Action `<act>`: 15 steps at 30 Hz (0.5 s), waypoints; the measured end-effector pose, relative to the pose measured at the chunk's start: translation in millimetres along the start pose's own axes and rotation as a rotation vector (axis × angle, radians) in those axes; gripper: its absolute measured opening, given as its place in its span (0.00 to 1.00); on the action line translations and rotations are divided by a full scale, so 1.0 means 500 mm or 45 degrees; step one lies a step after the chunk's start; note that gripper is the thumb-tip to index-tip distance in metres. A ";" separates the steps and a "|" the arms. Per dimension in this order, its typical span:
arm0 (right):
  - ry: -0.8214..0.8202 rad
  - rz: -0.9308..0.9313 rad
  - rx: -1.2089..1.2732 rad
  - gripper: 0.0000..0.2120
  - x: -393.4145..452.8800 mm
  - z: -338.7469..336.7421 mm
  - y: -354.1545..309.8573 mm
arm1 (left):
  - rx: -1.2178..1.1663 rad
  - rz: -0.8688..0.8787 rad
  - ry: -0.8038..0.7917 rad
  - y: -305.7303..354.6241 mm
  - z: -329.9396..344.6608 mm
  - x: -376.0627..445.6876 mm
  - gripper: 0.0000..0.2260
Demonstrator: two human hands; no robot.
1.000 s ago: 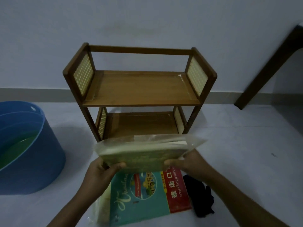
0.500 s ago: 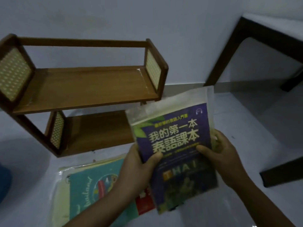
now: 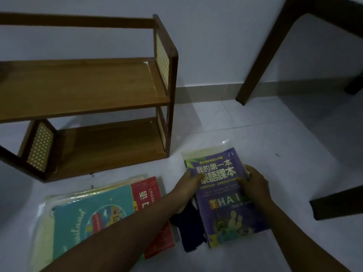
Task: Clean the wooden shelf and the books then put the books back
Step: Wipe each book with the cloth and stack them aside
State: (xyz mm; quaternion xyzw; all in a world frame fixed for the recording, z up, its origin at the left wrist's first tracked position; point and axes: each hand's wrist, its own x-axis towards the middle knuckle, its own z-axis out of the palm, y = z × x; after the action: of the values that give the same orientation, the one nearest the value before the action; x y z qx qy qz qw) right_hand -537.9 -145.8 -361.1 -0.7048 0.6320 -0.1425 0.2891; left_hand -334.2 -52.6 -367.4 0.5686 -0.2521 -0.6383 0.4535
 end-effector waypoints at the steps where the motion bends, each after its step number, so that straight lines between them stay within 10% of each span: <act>1: -0.005 0.022 -0.011 0.17 0.004 0.009 0.005 | 0.059 0.019 -0.007 0.005 -0.002 -0.006 0.15; 8: -0.022 -0.317 -0.237 0.30 -0.094 0.087 -0.049 | 1.027 0.425 0.192 0.062 -0.143 -0.168 0.30; 12: -0.522 -0.625 -0.316 0.34 -0.230 0.159 -0.124 | 1.284 0.412 0.442 -0.002 -0.297 -0.289 0.35; 15: -0.514 -0.632 -0.514 0.36 -0.244 0.217 -0.124 | 1.460 0.230 0.459 -0.056 -0.397 -0.369 0.43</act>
State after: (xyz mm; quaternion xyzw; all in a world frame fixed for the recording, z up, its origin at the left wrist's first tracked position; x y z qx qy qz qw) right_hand -445.8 -0.2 -390.7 -0.8932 0.3876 0.0609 0.2196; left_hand -163.7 158.4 -343.8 0.7979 -0.5223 -0.2532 0.1628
